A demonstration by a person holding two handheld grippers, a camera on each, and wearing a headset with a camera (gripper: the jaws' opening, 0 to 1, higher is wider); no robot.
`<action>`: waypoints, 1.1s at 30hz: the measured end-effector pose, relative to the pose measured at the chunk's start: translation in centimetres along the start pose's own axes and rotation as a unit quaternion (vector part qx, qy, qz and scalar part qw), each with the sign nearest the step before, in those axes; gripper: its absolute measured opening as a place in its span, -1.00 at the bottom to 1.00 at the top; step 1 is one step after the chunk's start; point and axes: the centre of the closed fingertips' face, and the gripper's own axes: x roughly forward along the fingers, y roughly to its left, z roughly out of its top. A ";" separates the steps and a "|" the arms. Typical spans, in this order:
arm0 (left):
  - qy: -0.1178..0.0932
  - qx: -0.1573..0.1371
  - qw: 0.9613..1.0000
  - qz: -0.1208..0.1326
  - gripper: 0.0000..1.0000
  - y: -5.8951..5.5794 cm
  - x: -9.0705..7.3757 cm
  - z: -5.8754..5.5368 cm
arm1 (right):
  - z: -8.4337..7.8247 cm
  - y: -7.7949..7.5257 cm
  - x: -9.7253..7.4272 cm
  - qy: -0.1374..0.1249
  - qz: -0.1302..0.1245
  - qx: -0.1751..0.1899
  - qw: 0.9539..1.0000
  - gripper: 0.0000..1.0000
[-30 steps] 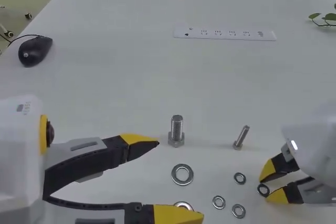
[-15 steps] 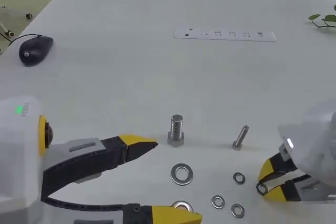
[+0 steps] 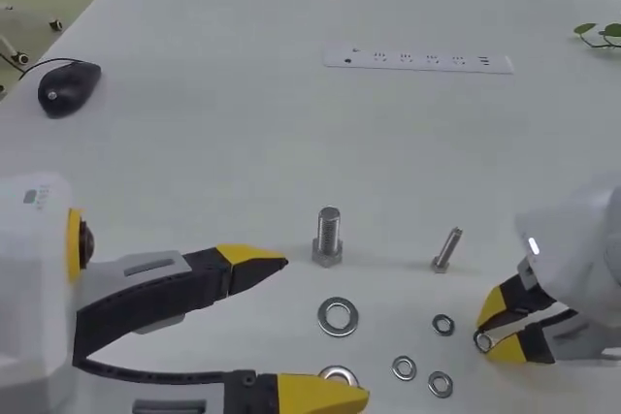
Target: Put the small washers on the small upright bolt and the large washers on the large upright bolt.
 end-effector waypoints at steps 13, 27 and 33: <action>-0.001 0.003 1.000 0.000 0.28 -0.1 0.0 -0.2 | 1.7 -1.7 -3.8 -0.001 -0.020 0.011 1.000 -0.76; -0.005 0.012 1.000 0.002 0.28 -0.3 -0.4 0.4 | 3.9 -6.1 -6.8 0.001 -0.056 -0.003 0.998 -0.76; -0.006 0.020 1.000 0.006 0.28 -0.2 -0.7 0.9 | 4.1 -7.2 -6.5 0.010 -0.058 -0.002 0.998 -0.76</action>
